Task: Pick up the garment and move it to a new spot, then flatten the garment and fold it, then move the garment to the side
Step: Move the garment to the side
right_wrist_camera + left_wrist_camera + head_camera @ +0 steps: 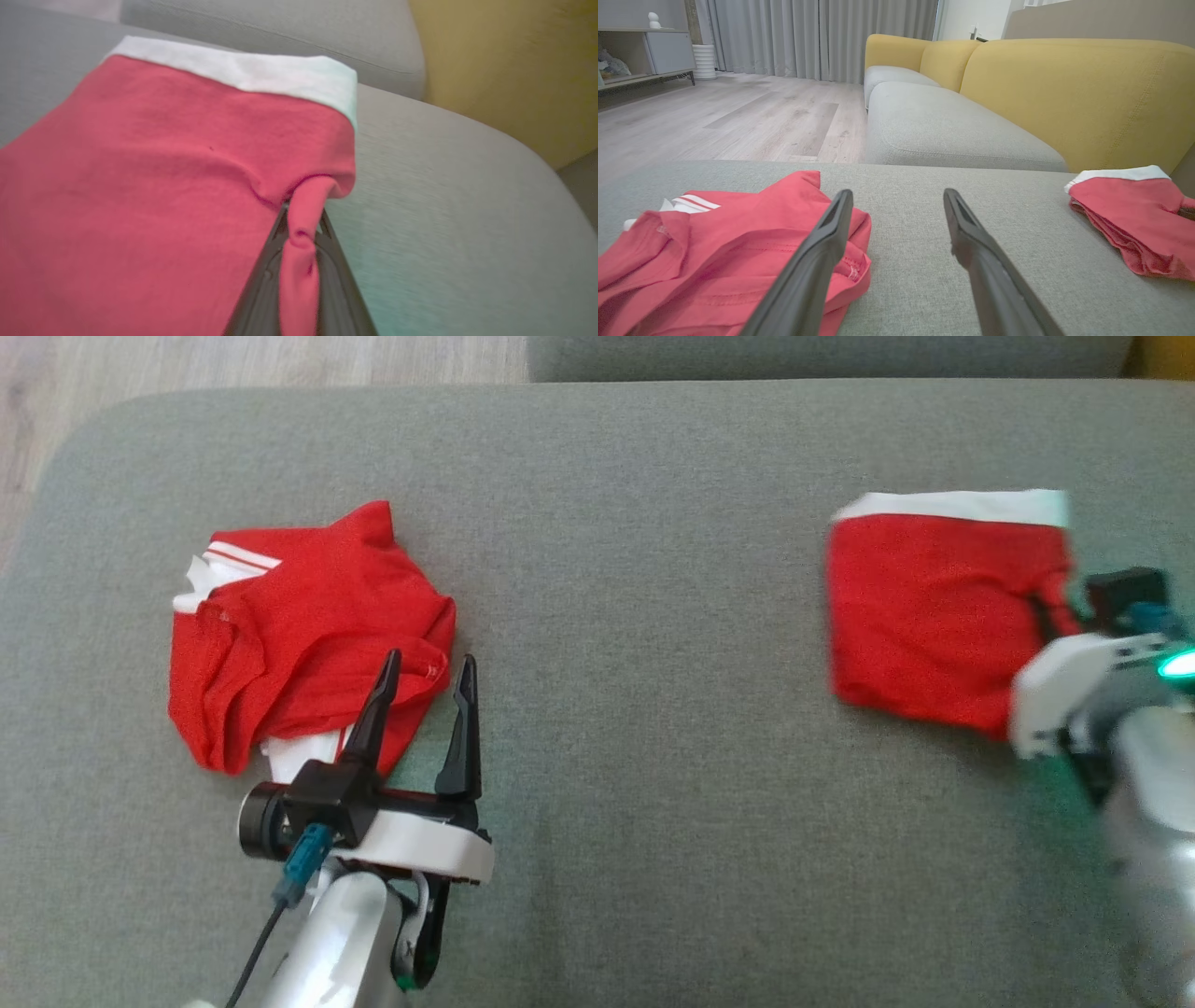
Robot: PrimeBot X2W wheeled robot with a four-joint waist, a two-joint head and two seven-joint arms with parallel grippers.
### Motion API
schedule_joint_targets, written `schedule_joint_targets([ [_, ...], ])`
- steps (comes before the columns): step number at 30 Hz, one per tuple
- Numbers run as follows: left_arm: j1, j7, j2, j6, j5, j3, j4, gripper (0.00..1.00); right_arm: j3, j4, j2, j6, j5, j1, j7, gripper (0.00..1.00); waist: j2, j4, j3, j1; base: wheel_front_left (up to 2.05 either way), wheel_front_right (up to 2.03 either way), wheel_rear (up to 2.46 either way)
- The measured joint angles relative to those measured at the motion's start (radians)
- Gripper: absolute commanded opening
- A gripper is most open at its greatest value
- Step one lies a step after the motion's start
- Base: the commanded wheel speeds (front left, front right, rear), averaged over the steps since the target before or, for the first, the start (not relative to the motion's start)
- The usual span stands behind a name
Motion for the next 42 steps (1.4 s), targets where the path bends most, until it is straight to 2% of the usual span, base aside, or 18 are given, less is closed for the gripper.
schedule_joint_targets([
  [4, 0.000, 0.000, 0.000, 0.001, -0.001, 0.000, -0.006, 1.00, 0.050, 0.000, -0.126, 0.000, -0.005, 0.000, 0.023, 0.00, 0.0000, -0.002, 0.007, 0.0001, 0.00, 0.00, 0.00],
  [8, 0.000, 0.000, 0.000, 0.000, -0.001, 0.000, -0.011, 1.00, 0.047, 0.009, -0.249, 0.000, -0.005, 0.000, 0.031, 0.00, 0.0000, 0.006, 0.021, 0.0001, 0.00, 0.00, 0.00],
  [10, 0.000, 0.000, 0.000, 0.000, 0.000, 0.001, -0.011, 1.00, 0.038, 0.011, -0.286, 0.000, -0.008, 0.000, 0.032, 0.00, 0.0000, 0.012, 0.028, 0.0000, 0.00, 0.00, 0.00],
  [13, 0.000, 0.000, 0.000, 0.000, 0.000, 0.004, -0.012, 1.00, 0.020, 0.011, -0.305, 0.000, -0.023, 0.000, 0.032, 0.00, 0.0000, 0.019, 0.037, 0.0001, 0.00, 0.00, 0.00],
  [28, -0.002, 0.000, 0.000, -0.002, 0.000, 0.015, -0.013, 1.00, -0.088, -0.014, -0.310, 0.000, -0.086, 0.001, 0.058, 0.00, 0.0000, 0.030, 0.055, 0.0001, 0.00, 0.00, 0.00],
  [29, -0.002, 0.000, 0.000, -0.002, 0.000, 0.015, -0.013, 1.00, -0.100, -0.021, -0.310, 0.000, -0.091, 0.002, 0.058, 0.74, 0.0000, 0.029, 0.055, 0.0001, 0.00, 0.00, 0.00],
  [30, -0.002, 0.000, 0.000, -0.002, 0.000, 0.015, -0.013, 1.00, -0.112, -0.030, -0.309, 0.000, -0.100, 0.003, 0.058, 1.00, 0.0000, 0.028, 0.055, 0.0001, 0.00, 0.00, 0.00],
  [37, -0.002, 0.000, 0.000, 0.000, 0.002, 0.020, -0.012, 1.00, -0.183, -0.103, -0.266, 0.000, -0.135, 0.004, 0.047, 1.00, 0.0000, 0.014, 0.028, 0.0000, 0.00, 0.00, 0.00],
  [42, 0.000, 0.000, 0.000, 0.001, 0.002, 0.023, -0.012, 1.00, -0.192, -0.187, -0.215, 0.000, -0.136, 0.020, 0.018, 1.00, 0.0000, 0.000, -0.008, 0.0000, 0.00, 0.00, 0.00],
])
